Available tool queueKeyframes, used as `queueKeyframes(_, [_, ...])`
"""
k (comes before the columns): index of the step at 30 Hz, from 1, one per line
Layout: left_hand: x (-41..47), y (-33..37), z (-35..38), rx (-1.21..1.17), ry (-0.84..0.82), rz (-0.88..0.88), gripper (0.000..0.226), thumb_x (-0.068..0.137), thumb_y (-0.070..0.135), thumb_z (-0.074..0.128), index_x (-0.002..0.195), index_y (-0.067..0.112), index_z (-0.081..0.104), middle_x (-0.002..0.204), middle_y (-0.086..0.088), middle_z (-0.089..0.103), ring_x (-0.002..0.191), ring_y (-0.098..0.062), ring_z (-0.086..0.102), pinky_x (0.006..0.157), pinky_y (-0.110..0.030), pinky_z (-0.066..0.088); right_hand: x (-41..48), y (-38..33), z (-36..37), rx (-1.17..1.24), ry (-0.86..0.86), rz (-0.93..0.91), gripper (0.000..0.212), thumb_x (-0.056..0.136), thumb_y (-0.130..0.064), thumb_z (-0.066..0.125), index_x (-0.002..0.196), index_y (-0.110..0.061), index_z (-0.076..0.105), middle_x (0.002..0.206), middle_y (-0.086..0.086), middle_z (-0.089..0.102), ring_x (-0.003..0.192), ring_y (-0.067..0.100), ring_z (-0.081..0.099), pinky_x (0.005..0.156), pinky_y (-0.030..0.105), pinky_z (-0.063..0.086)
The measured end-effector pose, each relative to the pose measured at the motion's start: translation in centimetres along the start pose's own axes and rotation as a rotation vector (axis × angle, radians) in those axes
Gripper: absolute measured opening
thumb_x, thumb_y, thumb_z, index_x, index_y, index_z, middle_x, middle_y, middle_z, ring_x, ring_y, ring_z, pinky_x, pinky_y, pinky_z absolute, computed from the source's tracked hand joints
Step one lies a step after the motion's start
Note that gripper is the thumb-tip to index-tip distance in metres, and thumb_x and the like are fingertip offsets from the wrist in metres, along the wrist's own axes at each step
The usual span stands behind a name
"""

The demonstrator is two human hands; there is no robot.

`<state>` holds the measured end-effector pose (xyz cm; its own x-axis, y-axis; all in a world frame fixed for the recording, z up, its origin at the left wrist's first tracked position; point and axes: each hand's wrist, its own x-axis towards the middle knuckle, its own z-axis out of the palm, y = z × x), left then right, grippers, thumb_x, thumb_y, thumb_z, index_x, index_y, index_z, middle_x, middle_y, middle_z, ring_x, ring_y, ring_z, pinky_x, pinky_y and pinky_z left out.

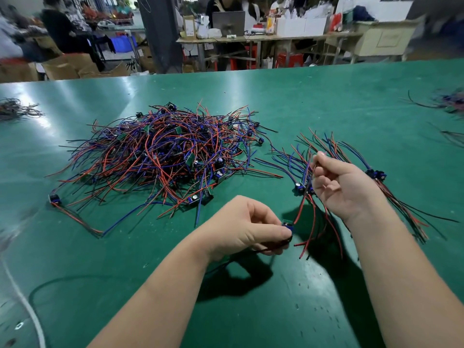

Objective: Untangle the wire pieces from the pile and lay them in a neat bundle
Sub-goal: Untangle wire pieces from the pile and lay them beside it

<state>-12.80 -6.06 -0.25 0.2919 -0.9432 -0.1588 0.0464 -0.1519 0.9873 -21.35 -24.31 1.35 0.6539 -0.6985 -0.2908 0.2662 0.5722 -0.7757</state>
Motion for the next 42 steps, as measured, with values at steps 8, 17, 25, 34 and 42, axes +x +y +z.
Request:
queueKeyframes(8, [0.2, 1.1, -0.8, -0.444, 0.097, 0.095, 0.015, 0.072, 0.003, 0.062, 0.074, 0.018, 0.064, 0.077, -0.012, 0.074, 0.067, -0.019, 0.072, 0.049, -0.02, 0.054, -0.6, 0.5, 0.5, -0.3, -0.238, -0.137, 0.015, 0.096, -0.006, 0.05, 0.099, -0.018, 0.057, 0.084, 0.007, 0.062, 0.058, 0.015, 0.062, 0.053, 0.019, 0.049])
queueKeyframes(17, [0.7, 1.1, -0.5, -0.53, 0.348, 0.09, 0.014, 0.048, 0.035, 0.073, 0.059, 0.028, 0.073, 0.078, 0.012, 0.071, 0.046, 0.001, 0.053, 0.044, -0.014, 0.045, -2.0, 3.9, 2.4, -0.524, -0.597, -0.271, 0.035, 0.06, 0.001, 0.08, 0.085, -0.014, 0.062, 0.062, -0.004, 0.063, 0.054, 0.005, 0.056, 0.055, 0.014, 0.046])
queueKeyframes(25, [1.1, 0.4, 0.3, -0.549, 0.397, 0.081, 0.012, 0.075, 0.021, 0.07, 0.064, 0.023, 0.064, 0.069, 0.012, 0.062, 0.047, -0.001, 0.046, 0.042, -0.015, 0.039, -2.3, 4.3, 3.1, -0.036, -0.443, -0.071, 0.009, 0.063, -0.018, 0.07, 0.067, -0.014, 0.076, 0.061, 0.001, 0.067, 0.053, 0.006, 0.061, 0.056, 0.013, 0.051])
queueKeyframes(34, [1.1, -0.7, 0.4, 0.036, 0.433, 0.372, 0.019, 0.07, 0.022, 0.079, 0.078, 0.03, 0.064, 0.077, 0.01, 0.067, 0.056, -0.002, 0.052, 0.054, -0.016, 0.042, -2.2, 3.7, 3.6, -0.049, -0.341, -0.013, 0.017, 0.07, -0.022, 0.061, 0.061, -0.014, 0.073, 0.064, 0.001, 0.063, 0.053, 0.011, 0.061, 0.051, 0.022, 0.049])
queueKeyframes(42, [1.0, 0.2, -0.2, -0.165, 0.446, 0.143, 0.044, 0.069, 0.054, 0.061, 0.071, 0.011, 0.071, 0.066, -0.003, 0.071, 0.054, -0.014, 0.066, 0.05, -0.022, 0.053, -1.9, 2.0, 1.8, -0.321, -0.428, -0.004, 0.012, 0.071, -0.021, 0.063, 0.071, -0.01, 0.068, 0.063, 0.002, 0.063, 0.047, 0.005, 0.054, 0.045, 0.013, 0.046])
